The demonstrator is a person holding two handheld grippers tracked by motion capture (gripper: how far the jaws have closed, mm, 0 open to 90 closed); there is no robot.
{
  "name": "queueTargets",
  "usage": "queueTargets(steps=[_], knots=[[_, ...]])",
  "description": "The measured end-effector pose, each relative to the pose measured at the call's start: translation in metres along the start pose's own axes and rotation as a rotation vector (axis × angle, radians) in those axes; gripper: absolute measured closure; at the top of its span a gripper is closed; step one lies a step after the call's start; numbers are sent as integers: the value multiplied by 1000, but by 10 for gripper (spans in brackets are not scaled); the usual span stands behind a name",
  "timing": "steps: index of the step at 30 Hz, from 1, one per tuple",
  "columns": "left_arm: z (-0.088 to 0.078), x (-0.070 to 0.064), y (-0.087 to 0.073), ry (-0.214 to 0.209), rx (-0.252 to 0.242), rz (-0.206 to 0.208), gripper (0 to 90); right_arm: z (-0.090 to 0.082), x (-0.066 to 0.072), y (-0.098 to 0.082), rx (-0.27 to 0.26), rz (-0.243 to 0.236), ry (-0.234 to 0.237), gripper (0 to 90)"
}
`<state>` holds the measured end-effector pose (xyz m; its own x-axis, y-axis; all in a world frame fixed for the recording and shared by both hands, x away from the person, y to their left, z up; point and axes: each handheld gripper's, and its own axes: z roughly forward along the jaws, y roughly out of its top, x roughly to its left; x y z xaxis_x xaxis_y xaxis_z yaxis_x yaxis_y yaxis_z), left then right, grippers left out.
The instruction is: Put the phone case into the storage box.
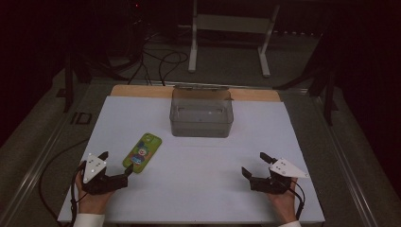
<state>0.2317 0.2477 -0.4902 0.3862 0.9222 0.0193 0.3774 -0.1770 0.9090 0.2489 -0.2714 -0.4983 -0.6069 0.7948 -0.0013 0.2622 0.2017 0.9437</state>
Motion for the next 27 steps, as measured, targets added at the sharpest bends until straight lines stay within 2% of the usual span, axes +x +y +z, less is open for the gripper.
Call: queueTargets(steps=[8,14,27], knots=[[0,0,-2,-8,7,19,0,0,0,-1,2,-1,-4,93],[3,0,-3,-18,32,30,0,1,0,-2,7,-5,-5,93],[15,-1,11,-24,95,57,0,2,-1,-4,16,-2,-20,93]])
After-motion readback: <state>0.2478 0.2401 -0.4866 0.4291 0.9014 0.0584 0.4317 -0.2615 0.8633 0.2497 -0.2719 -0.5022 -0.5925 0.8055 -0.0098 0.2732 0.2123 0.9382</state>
